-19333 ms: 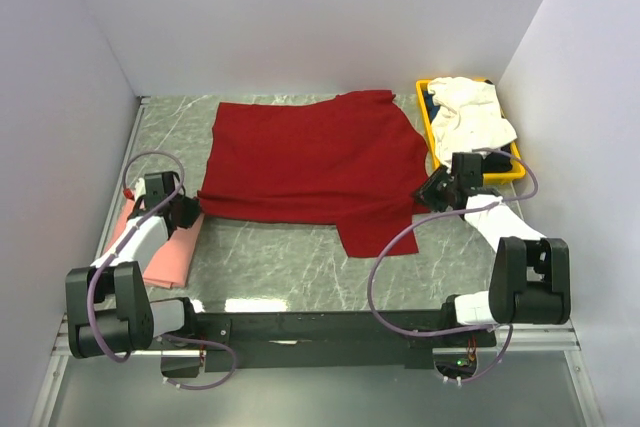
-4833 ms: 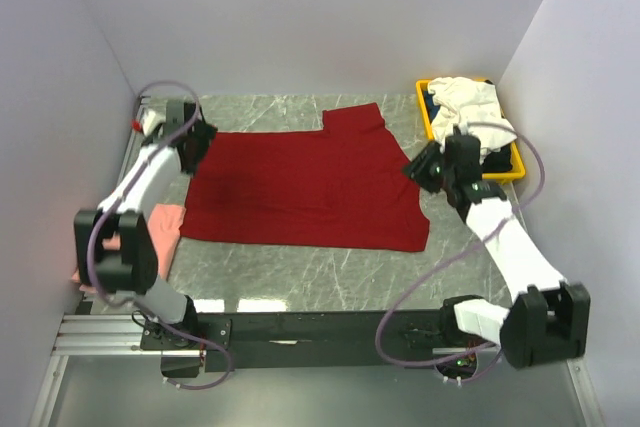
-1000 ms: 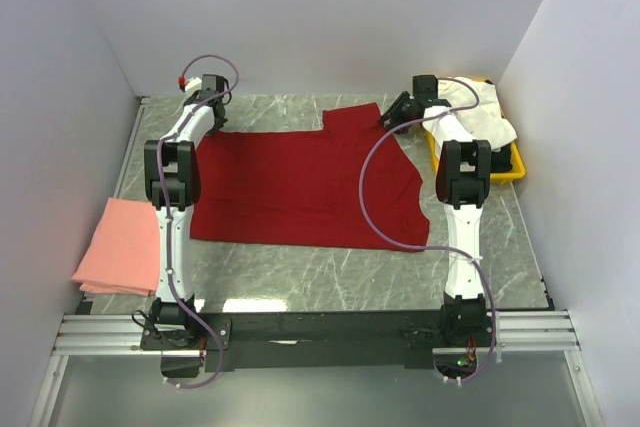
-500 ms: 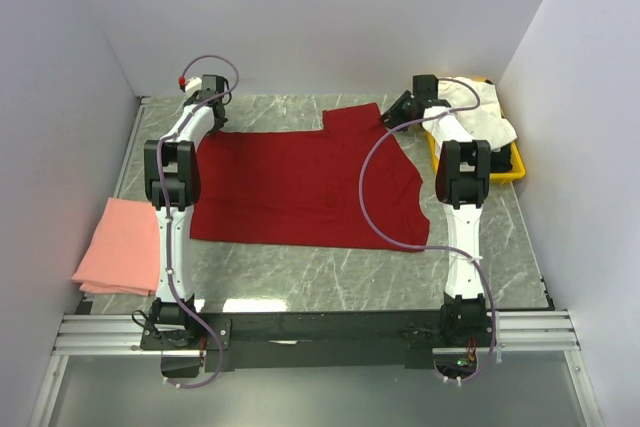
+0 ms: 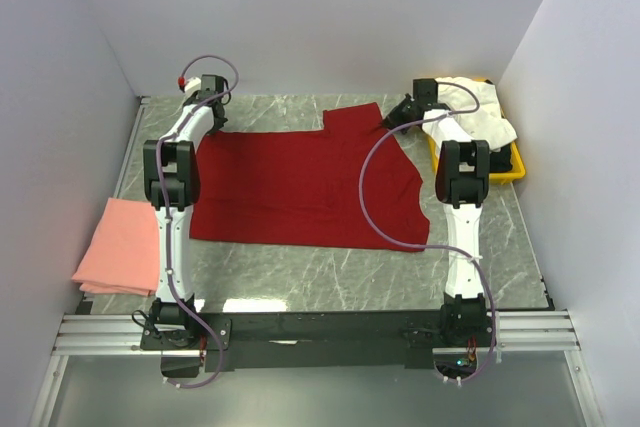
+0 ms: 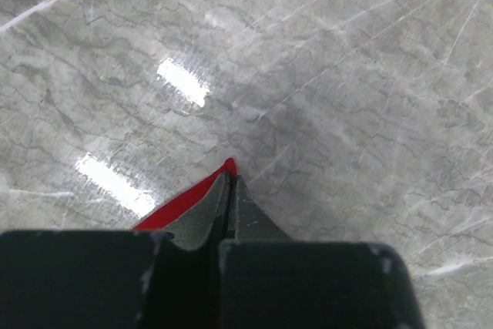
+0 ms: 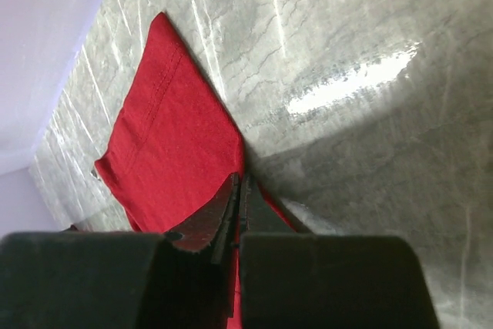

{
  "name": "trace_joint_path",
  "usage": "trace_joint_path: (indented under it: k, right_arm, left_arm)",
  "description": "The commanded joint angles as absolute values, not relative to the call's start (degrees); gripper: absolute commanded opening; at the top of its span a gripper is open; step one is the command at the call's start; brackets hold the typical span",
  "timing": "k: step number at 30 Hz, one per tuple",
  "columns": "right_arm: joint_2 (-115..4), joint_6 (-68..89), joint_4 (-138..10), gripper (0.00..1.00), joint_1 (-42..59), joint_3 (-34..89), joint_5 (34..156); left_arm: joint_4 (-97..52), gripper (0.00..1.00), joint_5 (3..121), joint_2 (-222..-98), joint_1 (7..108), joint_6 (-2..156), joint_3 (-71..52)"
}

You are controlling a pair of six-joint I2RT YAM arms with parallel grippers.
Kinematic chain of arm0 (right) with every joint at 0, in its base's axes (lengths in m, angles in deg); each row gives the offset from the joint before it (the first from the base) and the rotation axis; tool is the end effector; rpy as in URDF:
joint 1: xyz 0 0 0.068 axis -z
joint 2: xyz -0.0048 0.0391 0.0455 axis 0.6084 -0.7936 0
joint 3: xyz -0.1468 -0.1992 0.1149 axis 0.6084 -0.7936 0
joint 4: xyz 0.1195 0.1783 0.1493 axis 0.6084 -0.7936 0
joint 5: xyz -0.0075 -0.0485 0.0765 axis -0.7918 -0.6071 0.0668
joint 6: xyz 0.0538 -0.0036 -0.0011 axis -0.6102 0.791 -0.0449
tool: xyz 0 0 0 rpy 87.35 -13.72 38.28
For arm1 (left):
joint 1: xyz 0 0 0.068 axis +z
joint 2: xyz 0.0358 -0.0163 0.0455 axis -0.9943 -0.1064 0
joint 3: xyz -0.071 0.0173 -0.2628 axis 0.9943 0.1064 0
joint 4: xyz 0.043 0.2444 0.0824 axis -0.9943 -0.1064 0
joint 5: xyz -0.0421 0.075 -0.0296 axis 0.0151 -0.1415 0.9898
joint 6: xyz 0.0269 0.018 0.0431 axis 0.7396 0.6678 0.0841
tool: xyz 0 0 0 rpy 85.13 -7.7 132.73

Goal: Fold and stack the t-shirts
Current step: Fold the tshirt

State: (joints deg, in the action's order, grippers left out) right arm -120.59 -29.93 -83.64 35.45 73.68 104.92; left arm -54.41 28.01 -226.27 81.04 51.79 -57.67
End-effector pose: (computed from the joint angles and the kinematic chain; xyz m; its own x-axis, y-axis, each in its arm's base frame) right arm 0.5642 0.0307 0.1377 -0.6554 0.6804 -0.3278 0.3475 0.6570 0.6691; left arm 0.5436 -0.0116 0.1610 -0.4838 -0.5198 -0.7041 -0.6505 0.7518 -0.1081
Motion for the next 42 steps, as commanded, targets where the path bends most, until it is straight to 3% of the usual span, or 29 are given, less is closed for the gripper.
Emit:
trace_joint_path:
  k: [1,31,42]
  right_arm:
    - [-116.2,-28.2,-81.1,0.00,36.5,72.0,104.5]
    - [-101.9,-23.3,-79.9,0.00,37.1,63.4,104.7]
    - [-93.2,-23.3,-77.0,0.00,37.2,49.3,104.9]
  left_arm:
    - [-53.4,0.00,29.1,-221.5,82.0,50.8,-56.8]
    - [-53.8,0.00,31.8,-217.8,83.7,51.3,-59.9]
    - [-53.7,0.00,33.5,-212.8,85.5,48.9,-52.9]
